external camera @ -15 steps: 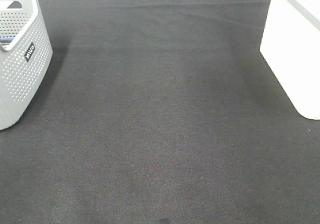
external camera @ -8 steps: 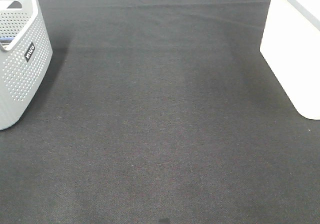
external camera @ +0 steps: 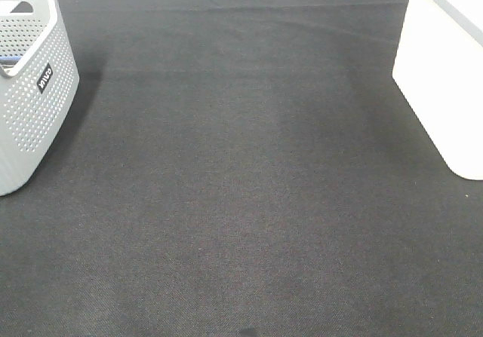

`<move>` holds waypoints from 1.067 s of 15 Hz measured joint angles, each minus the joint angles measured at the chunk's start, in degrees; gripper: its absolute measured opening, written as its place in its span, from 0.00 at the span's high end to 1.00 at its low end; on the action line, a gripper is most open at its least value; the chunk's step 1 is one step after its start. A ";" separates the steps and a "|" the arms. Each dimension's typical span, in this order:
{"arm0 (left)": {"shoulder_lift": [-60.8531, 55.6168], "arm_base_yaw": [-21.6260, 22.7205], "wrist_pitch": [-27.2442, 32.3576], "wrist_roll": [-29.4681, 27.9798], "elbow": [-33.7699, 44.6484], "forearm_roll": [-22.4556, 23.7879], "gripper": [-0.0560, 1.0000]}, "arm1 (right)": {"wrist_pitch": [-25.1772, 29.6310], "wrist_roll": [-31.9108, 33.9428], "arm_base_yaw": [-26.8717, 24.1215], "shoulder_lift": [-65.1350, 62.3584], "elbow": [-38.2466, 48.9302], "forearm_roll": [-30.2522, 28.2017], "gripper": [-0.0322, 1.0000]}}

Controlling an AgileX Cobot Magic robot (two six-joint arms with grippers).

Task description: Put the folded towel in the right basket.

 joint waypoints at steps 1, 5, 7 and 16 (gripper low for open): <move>0.00 0.00 0.00 0.00 0.00 0.00 0.03 | 0.00 0.00 0.00 0.00 0.00 0.11 0.17; 0.00 0.00 0.00 0.00 0.00 0.00 0.03 | -0.11 -0.11 -3.04 -0.92 0.00 0.23 0.17; 0.00 0.00 0.00 0.00 0.00 0.00 0.03 | -0.17 -0.17 -7.68 -5.96 0.00 0.23 0.17; 0.00 0.00 0.00 0.00 0.00 0.00 0.03 | -0.11 -0.40 -8.54 -12.83 0.17 0.69 0.17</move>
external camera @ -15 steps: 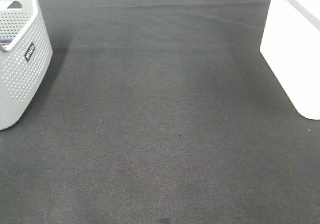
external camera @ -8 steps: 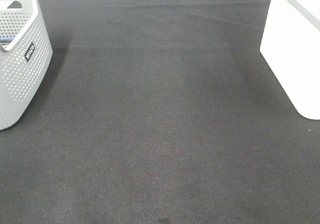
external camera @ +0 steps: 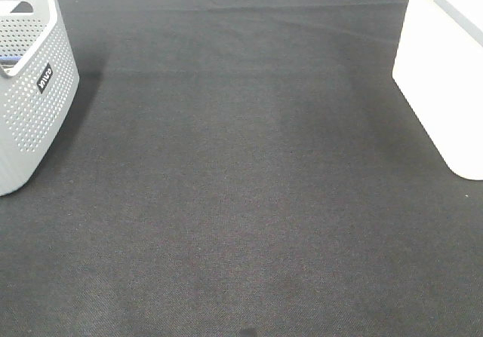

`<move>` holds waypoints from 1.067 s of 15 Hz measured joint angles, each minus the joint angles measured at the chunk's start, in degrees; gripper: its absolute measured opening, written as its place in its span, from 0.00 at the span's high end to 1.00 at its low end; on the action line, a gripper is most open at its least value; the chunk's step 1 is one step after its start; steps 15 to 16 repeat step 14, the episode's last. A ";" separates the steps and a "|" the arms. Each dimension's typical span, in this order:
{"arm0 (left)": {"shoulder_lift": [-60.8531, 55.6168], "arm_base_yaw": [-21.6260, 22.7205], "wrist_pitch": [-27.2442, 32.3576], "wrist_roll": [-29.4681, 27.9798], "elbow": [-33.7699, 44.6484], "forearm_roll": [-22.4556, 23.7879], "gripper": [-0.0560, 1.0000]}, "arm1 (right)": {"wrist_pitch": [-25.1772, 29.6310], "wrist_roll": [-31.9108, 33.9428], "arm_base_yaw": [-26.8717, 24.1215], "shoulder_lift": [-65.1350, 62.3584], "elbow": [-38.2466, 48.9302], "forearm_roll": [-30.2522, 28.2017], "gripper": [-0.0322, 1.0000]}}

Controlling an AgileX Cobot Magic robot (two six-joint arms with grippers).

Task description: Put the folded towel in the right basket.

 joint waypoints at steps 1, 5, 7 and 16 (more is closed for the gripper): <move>0.00 0.00 0.00 0.00 0.00 0.00 0.03 | 0.00 0.00 0.00 0.00 0.00 0.00 0.17; 0.00 0.00 0.00 0.00 0.00 0.00 0.03 | 0.00 -0.06 0.00 0.00 0.00 0.00 0.17; 0.00 0.00 0.00 0.00 0.00 0.00 0.03 | 0.00 -0.06 0.00 0.00 0.00 0.00 0.17; 0.00 0.00 0.00 0.00 0.00 0.00 0.03 | 0.00 -0.06 0.00 0.00 0.00 0.00 0.17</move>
